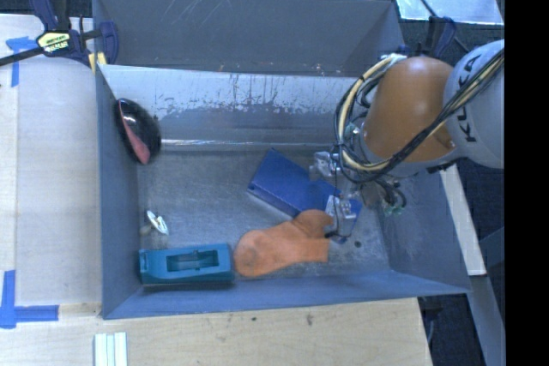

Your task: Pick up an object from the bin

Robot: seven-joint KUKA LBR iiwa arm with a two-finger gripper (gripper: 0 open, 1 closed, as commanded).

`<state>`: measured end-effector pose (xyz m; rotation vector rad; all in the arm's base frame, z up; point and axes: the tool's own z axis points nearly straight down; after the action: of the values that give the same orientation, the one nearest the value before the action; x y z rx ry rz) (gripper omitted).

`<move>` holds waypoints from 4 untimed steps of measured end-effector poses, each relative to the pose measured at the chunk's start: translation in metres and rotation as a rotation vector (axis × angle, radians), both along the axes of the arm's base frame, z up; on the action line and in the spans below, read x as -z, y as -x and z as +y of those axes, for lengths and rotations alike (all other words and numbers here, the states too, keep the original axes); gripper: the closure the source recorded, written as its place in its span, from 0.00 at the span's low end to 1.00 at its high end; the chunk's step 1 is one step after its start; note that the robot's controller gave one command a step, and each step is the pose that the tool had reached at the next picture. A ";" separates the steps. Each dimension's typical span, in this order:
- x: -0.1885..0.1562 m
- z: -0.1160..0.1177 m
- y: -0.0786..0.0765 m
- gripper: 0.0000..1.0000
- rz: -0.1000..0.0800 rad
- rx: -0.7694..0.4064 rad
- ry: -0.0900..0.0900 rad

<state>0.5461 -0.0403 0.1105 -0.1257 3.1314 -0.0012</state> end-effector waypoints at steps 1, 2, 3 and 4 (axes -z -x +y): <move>0.016 -0.002 0.010 0.00 0.008 -0.022 -0.001; -0.001 -0.077 0.008 1.00 0.004 -0.324 0.002; -0.001 -0.077 0.008 0.00 0.004 -0.324 0.001; -0.001 -0.077 0.008 0.00 0.004 -0.324 0.001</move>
Offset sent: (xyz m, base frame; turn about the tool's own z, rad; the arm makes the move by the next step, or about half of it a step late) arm -0.0085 -0.0761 0.0005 -0.3270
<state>0.5384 -0.1171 0.1113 -0.6293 3.0742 -0.0010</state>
